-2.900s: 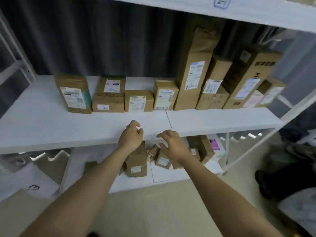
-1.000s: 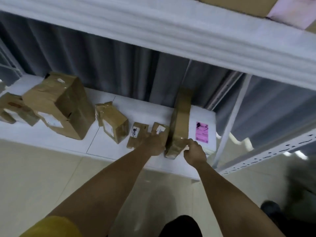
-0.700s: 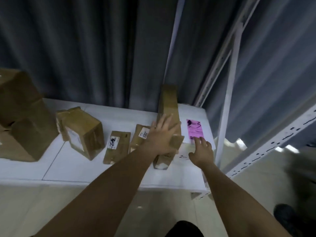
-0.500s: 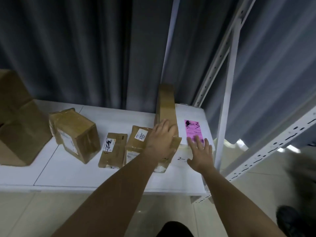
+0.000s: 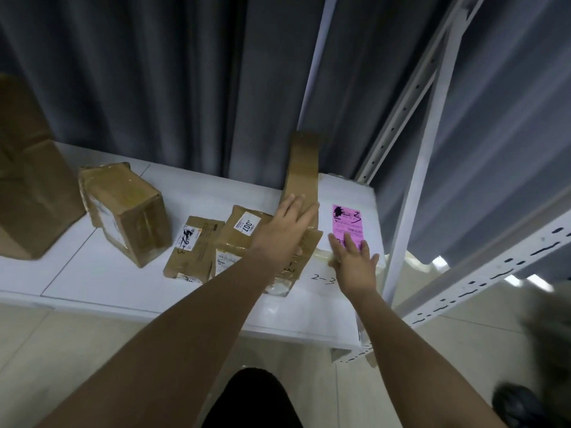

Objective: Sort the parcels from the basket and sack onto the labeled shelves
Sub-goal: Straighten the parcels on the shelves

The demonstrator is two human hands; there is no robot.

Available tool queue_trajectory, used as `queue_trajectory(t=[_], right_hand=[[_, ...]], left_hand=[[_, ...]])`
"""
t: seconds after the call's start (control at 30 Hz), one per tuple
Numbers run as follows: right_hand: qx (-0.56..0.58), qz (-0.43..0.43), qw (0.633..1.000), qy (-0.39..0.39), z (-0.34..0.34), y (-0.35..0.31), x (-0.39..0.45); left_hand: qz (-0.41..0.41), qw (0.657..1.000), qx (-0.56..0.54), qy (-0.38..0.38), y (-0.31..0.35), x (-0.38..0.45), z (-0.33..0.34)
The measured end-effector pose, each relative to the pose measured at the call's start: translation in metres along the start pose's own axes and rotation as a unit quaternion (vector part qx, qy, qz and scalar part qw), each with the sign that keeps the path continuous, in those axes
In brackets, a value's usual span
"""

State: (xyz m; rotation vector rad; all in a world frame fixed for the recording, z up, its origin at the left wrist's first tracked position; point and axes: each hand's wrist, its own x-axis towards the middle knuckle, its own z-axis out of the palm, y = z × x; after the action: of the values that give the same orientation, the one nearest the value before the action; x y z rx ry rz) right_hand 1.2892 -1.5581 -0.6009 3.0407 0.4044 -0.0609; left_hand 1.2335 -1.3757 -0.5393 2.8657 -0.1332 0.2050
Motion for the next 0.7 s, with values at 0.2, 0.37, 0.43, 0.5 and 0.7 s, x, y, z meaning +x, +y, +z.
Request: queue_trajectory(t=[0.2,0.37,0.43,0.5,0.7], right_hand=[[-0.022,-0.019,0.999,0.026,0.008,0.008,0.003],[-0.020,-0.029,0.999,0.027,0.009,0.010,0.002],[-0.017,-0.038,0.999,0.023,0.008,0.014,0.000],[-0.011,-0.048,0.999,0.016,0.006,0.018,-0.002],[0.001,-0.059,0.998,-0.006,-0.002,0.019,-0.006]], left_hand=[[-0.009,1.000,-0.004,-0.008,-0.003,0.015,0.002],[-0.012,1.000,-0.013,-0.007,-0.004,0.029,0.002],[-0.012,1.000,-0.018,-0.008,-0.003,0.032,0.002],[-0.013,1.000,-0.022,-0.014,-0.004,0.031,0.000],[-0.019,0.999,-0.042,-0.017,-0.003,0.028,-0.002]])
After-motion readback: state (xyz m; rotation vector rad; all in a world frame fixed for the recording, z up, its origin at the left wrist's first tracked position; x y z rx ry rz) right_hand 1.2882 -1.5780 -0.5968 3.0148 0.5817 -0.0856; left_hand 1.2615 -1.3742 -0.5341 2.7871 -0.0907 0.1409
